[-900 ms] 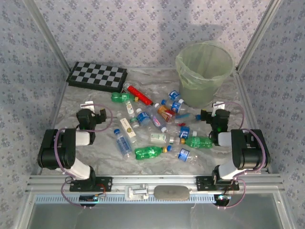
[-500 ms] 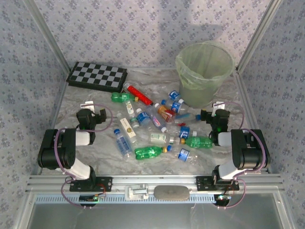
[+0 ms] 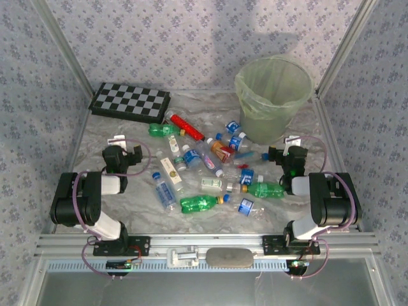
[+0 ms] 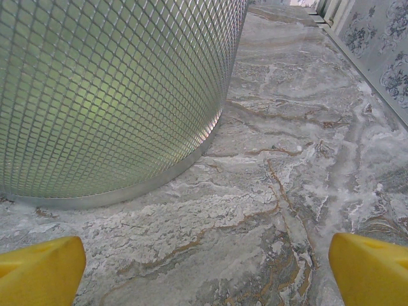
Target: Put the plastic bottles in the bin
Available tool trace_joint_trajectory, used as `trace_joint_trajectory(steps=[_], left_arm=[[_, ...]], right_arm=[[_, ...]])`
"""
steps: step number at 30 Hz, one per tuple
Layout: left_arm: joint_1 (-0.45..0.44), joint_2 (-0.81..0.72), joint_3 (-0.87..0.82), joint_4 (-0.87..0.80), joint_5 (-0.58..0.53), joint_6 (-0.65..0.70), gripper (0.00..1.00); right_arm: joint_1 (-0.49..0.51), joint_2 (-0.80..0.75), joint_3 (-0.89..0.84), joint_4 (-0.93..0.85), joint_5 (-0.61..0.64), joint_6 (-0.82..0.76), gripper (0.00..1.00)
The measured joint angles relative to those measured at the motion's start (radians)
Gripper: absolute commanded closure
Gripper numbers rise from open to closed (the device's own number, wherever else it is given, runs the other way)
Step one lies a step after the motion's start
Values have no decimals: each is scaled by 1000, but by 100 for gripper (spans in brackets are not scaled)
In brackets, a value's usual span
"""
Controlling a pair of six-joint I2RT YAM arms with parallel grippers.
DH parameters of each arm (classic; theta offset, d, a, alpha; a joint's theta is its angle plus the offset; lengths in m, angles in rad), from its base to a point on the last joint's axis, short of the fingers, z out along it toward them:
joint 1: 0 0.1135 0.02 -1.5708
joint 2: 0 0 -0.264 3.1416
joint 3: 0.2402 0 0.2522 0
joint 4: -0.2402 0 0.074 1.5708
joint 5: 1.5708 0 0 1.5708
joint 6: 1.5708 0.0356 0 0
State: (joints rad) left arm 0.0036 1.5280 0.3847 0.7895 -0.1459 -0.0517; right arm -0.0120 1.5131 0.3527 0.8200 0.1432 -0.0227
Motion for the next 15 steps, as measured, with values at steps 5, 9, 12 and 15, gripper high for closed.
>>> trace_joint_trajectory(steps=[5,9,12,15], left_arm=[[-4,-2,3,-10,-12,0,0],[-14,-65,67,-156,-47,-1,0],[-31,-145,124,-230,-84,-2,0],[-58,-223,164,-301,-103,-39,0]], right_arm=[[5,-9,0,-9,19,3,0],[7,-97,37,-129,50,8,0],[17,-170,102,-220,89,20,0],[36,-248,157,-331,115,54,0]])
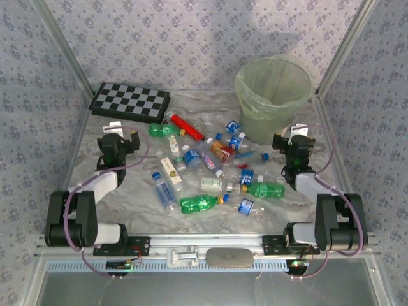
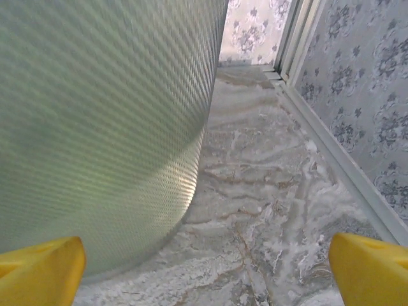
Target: Put the plastic bottles in the bin
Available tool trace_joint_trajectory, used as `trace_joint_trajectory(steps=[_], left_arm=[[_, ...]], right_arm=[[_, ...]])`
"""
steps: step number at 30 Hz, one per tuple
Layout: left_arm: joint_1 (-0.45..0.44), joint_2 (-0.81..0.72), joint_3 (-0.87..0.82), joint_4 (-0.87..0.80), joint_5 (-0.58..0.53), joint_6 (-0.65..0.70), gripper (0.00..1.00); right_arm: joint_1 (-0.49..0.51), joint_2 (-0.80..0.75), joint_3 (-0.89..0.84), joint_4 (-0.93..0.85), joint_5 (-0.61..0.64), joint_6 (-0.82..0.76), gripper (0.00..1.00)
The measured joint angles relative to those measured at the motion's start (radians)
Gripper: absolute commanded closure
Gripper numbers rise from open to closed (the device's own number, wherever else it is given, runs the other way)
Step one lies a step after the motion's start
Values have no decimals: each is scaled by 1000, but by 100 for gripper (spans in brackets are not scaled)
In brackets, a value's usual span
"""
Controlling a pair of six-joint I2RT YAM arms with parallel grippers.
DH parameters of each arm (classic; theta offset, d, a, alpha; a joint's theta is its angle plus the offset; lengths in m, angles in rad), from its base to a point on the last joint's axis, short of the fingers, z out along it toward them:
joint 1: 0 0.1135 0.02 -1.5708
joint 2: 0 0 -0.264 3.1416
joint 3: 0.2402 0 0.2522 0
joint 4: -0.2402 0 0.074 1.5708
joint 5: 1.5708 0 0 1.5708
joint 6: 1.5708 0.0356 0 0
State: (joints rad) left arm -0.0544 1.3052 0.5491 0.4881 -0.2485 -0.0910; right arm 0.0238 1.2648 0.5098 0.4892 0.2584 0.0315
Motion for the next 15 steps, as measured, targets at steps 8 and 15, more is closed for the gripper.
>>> trace_joint_trajectory(steps=[8,15], left_arm=[[-77,-93,62,-203,74,-225,0],[-277,-89,72,-272,117,-365,0]], right_arm=[[56,-169,209,-545,-27,232,1],[109,-226,322,-1049,-136,483,4]])
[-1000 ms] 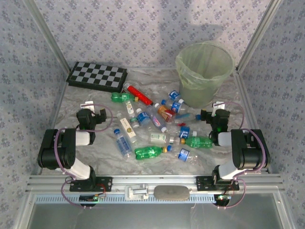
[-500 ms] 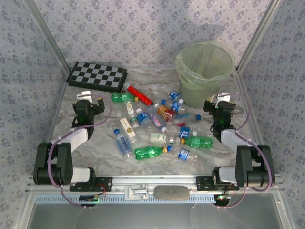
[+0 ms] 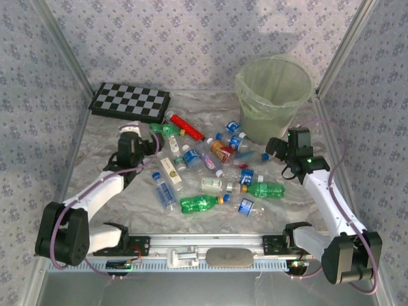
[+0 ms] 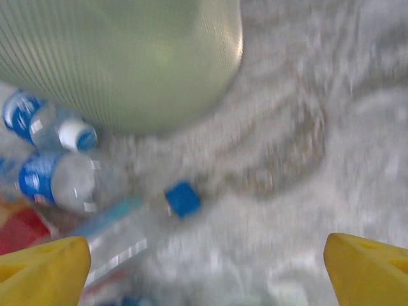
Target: Put the plastic bottles in the bin
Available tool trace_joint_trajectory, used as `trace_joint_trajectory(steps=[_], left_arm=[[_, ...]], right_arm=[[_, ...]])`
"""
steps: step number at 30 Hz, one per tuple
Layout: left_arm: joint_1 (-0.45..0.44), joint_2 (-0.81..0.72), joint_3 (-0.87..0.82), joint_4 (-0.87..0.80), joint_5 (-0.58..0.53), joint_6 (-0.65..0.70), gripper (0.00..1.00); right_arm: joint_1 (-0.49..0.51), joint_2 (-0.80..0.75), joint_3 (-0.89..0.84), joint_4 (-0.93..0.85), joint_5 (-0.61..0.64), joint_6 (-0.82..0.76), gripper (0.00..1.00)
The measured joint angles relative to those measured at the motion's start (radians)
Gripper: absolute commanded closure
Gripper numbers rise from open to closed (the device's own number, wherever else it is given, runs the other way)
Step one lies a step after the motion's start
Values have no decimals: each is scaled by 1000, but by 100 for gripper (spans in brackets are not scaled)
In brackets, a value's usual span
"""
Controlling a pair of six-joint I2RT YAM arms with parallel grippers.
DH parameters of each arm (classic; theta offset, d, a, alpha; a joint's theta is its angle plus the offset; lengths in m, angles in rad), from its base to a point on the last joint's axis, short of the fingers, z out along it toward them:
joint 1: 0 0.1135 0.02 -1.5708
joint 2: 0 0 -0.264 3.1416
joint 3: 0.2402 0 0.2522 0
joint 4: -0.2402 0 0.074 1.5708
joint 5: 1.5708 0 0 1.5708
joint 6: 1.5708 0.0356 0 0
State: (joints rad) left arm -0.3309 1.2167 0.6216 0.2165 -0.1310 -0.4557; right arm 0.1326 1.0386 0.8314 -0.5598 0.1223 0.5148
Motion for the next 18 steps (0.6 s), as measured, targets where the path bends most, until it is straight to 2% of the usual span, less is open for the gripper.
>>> trace_joint_trajectory(steps=[3,8,13,18], left_arm=[[-76,25,30,-3,-13,-25,0],[-123,85,63,13,-45,-42,0],[-130,128,64,10,-85,-56,0],[-130,116,43,11,-128,-69,0]], right_arm=[[16,-51,21,-185,-21,103,0],[24,-164,21,-377,-82,283,0],[89,-225,-77,-392,-180,484,0],[186,-226,-227,-319,-210,666,0]])
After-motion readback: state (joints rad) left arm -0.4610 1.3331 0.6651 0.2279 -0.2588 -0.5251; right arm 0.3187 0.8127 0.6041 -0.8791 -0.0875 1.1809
